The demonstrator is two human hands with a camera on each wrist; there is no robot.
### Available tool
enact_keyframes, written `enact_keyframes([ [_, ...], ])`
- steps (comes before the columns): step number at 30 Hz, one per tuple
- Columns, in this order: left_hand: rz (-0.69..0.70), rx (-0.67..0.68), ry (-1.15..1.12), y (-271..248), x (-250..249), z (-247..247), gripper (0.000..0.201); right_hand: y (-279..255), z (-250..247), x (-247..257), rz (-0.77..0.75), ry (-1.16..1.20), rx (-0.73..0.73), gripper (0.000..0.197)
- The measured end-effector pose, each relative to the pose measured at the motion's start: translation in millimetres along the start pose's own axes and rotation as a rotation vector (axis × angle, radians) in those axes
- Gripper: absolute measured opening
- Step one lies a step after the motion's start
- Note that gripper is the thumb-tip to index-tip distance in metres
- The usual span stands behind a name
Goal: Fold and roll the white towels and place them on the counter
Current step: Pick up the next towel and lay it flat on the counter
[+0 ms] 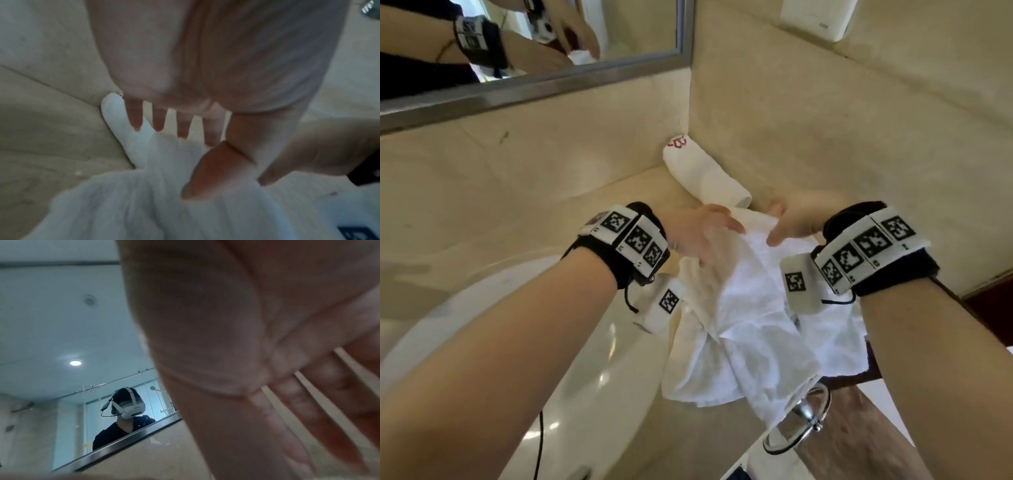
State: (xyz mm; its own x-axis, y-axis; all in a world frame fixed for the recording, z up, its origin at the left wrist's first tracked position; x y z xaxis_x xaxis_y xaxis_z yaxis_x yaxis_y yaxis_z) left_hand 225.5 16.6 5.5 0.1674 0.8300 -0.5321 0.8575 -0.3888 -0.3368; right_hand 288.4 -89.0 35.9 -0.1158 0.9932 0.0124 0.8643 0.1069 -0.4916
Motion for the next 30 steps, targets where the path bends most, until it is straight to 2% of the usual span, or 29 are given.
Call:
enact_keyframes([
  [2, 0.032, -0.129, 0.038, 6, -2, -2, 0.050, -3, 6, 1, 0.003, -0.055, -0.035, 0.049],
  [5, 0.066, -0.399, 0.012, 10, 0, -17, 0.029, -7, 5, 13, -0.066, -0.040, -0.204, 0.037],
  [8, 0.108, -0.643, -0.145, 0, 4, -26, 0.026, -23, -12, 15, -0.113, 0.054, -0.500, 0.023],
  [10, 0.143, -0.791, -0.177, -16, -2, -31, 0.029, -35, -16, 8, -0.132, 0.205, -0.576, 0.023],
  [14, 0.161, -0.939, -0.198, -50, -21, -20, 0.017, -81, -21, -4, -0.223, 0.450, -0.712, 0.024],
  [15, 0.171, -1.002, -0.245, -62, -24, -17, 0.020, -96, -24, -6, -0.256, 0.507, -0.756, 0.023],
  [18, 0.199, -1.141, -0.312, -106, -49, -7, 0.036, -153, -29, -10, -0.362, 0.572, -0.869, 0.022],
  [21, 0.259, -1.156, -0.320, -143, -83, -9, 0.070, -212, -31, -3, -0.546, 0.641, -0.909, 0.023],
  [22, 0.258, -1.136, -0.299, -152, -94, -9, 0.069, -232, -30, 1, -0.623, 0.652, -0.917, 0.024],
  [23, 0.262, -1.125, -0.285, -161, -104, -10, 0.059, -251, -27, 4, -0.686, 0.649, -0.924, 0.023],
  [25, 0.232, -1.171, -0.281, -185, -115, -9, 0.024, -279, -19, 4, -0.780, 0.642, -0.957, 0.020],
  [26, 0.223, -1.210, -0.317, -197, -114, -8, 0.013, -289, -16, 0, -0.804, 0.658, -0.977, 0.023],
  [27, 0.237, -1.254, -0.390, -208, -110, -7, 0.011, -293, -12, -4, -0.811, 0.676, -1.001, 0.031],
  [29, 0.303, -1.345, -0.617, -228, -97, -2, 0.016, -293, -5, -12, -0.755, 0.685, -1.014, 0.059],
  [30, 0.349, -1.384, -0.730, -238, -90, 0, 0.016, -286, 1, -14, -0.687, 0.672, -0.960, 0.075],
])
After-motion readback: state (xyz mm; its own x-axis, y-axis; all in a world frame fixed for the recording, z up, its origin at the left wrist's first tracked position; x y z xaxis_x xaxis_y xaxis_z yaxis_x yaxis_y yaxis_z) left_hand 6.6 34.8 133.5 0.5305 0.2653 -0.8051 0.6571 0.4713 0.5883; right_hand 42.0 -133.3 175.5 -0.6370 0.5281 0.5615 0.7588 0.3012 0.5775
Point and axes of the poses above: each hand's wrist, its own y-axis towards the middle knuckle, its own z-axis out of the palm, x = y × z, the point moved 10 cm from there along y, towards the middle knuckle, and after that the axes turned 13 degrees about z, right-handed, at the moved point
